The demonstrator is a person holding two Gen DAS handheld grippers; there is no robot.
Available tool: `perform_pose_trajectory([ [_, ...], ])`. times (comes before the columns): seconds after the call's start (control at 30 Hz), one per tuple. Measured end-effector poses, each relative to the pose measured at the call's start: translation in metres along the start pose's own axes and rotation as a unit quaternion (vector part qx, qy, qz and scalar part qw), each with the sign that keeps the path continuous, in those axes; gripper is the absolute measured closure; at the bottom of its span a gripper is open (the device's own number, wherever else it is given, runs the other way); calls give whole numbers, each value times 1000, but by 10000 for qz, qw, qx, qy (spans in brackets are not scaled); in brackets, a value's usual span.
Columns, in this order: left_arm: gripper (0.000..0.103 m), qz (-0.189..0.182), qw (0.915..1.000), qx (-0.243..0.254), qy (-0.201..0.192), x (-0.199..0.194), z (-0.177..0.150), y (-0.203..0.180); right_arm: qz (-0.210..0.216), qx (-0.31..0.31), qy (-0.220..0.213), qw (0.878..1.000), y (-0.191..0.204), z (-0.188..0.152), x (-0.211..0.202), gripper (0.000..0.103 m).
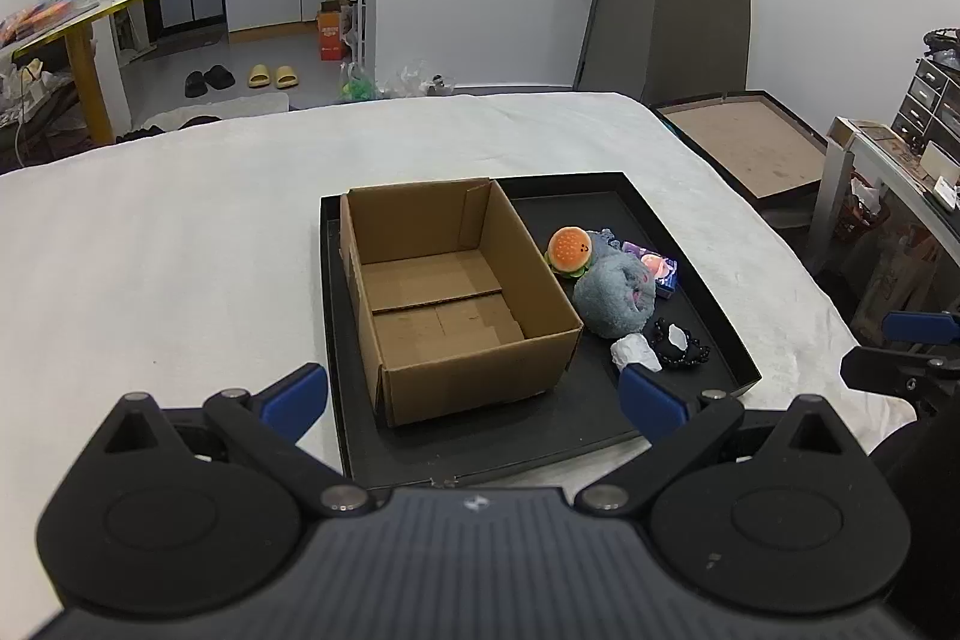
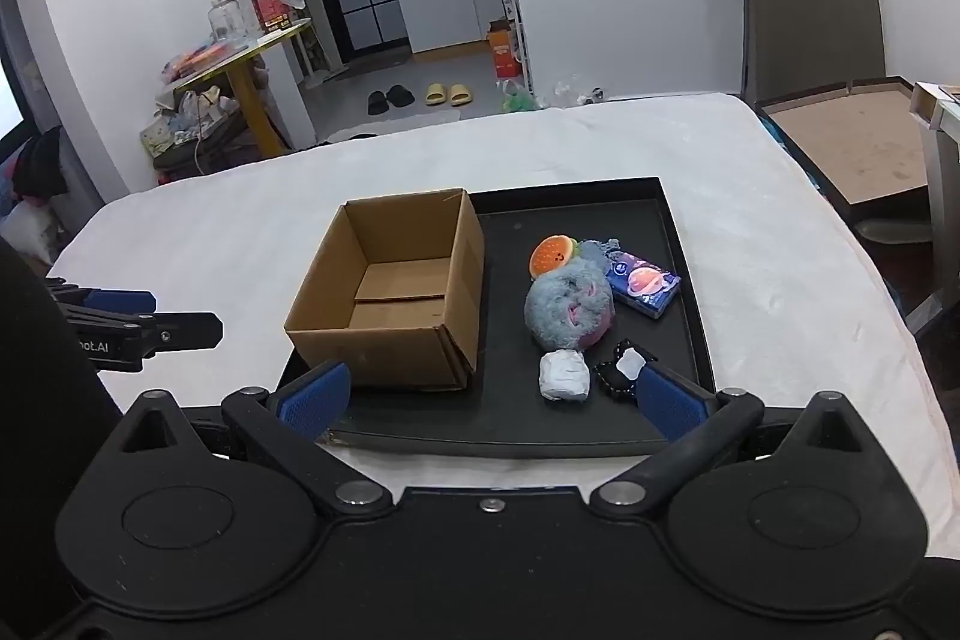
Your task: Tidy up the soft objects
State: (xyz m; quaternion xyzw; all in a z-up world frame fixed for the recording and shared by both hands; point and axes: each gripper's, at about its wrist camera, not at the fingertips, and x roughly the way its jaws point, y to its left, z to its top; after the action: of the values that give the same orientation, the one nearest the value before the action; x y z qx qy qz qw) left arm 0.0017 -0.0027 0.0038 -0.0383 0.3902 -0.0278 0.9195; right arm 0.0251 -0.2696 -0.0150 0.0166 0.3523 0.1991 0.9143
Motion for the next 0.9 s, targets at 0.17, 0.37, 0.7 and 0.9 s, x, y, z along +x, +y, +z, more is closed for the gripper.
perform_pose_trajectory([
  [0.17, 0, 5, 10000, 3, -8, 2, -1, -1, -25, -31, -22, 10000, 0, 0, 0, 0],
  [0.37, 0, 26, 10000, 15, -19, 1, -1, -3, -26, -25, -23, 10000, -1, 1, 0, 0],
  [0.7, 0, 19, 10000, 12, -26, 1, 0, -3, -28, -21, -30, 10000, -1, 2, 0, 0],
  [0.9, 0, 15, 10000, -1, -65, -2, -1, -2, -79, -43, -28, 10000, 0, 2, -2, 0],
])
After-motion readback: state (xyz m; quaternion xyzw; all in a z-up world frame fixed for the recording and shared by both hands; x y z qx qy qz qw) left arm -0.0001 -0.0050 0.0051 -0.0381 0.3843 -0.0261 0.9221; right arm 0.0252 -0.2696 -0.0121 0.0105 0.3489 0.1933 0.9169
